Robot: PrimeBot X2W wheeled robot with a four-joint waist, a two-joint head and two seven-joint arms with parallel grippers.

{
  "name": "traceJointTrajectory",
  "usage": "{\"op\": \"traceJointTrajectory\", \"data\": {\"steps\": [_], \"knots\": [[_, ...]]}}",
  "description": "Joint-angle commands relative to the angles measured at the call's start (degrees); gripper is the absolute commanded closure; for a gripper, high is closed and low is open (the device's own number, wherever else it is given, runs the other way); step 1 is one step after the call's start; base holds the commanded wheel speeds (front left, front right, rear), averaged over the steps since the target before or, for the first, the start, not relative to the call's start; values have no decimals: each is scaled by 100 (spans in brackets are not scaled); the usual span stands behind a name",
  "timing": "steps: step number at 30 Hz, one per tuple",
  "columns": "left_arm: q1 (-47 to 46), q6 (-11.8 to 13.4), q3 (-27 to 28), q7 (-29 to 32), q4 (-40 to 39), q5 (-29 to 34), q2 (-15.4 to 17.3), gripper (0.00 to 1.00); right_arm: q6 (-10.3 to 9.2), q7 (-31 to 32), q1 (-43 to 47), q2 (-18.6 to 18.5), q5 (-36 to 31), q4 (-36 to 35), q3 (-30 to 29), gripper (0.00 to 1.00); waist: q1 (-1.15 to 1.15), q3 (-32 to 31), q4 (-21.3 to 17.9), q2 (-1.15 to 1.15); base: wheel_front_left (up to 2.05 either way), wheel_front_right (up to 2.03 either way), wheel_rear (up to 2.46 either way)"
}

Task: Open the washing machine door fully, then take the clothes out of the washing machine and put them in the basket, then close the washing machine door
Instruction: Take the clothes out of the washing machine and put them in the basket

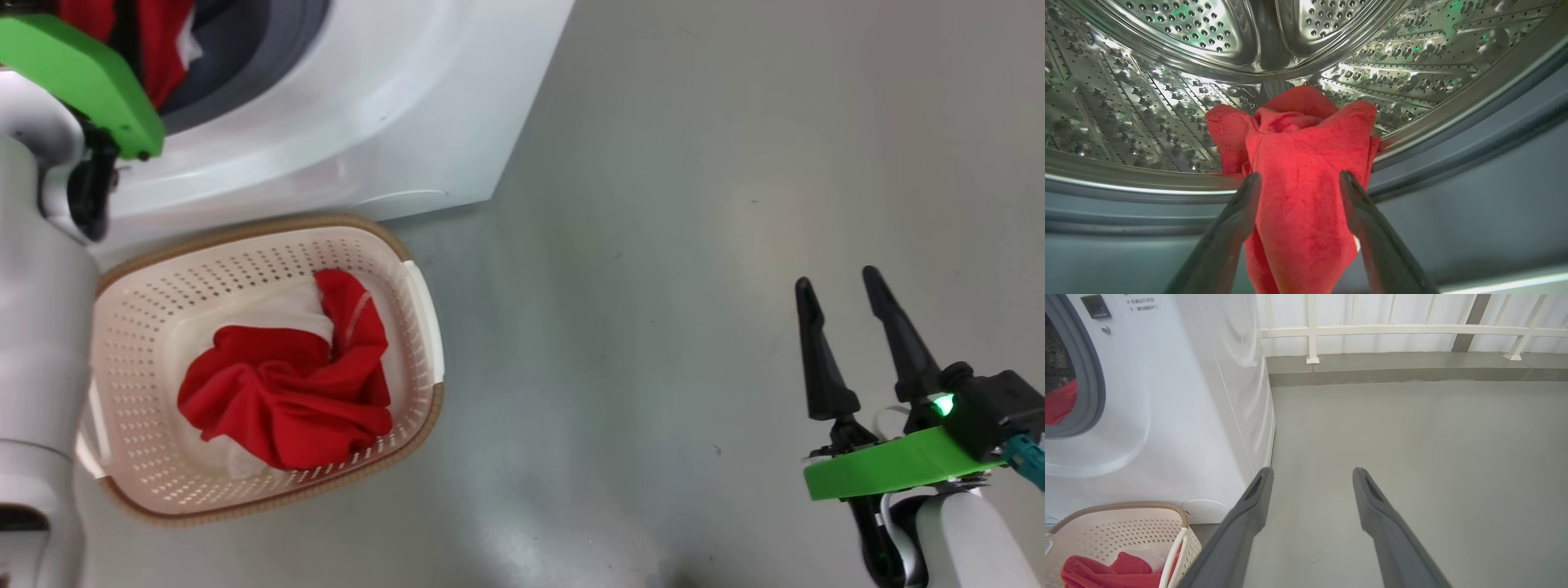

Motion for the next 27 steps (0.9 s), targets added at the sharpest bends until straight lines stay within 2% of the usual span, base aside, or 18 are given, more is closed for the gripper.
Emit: {"op": "traceJointTrajectory", "data": {"steps": [1,8,20,21,22,23,27], "knots": [[-170,69,-5,54,2,95,353,0,36,-36,-85,-77,78,-104,175,0,0,51,-98,0,0,0,0],[-365,178,-219,195,368,281,538,0,36,-36,-123,-77,154,-106,302,0,0,100,-250,0,0,0,0],[-438,175,-338,331,646,283,668,0,36,-36,-134,-77,237,-72,372,0,0,115,-426,0,0,0,0],[-433,148,-355,356,662,282,668,12,36,-36,-133,-77,240,-71,366,0,0,114,-430,0,0,0,0],[-434,130,-361,363,674,273,670,84,36,-36,-133,-77,243,-70,361,0,0,113,-430,0,0,0,0],[-431,103,-374,385,687,267,669,100,36,-36,-133,-77,251,-71,355,0,0,111,-430,0,0,0,0],[-424,31,-405,445,729,233,669,100,36,-36,-134,-77,277,-71,347,0,0,111,-418,0,0,0,0]]}}
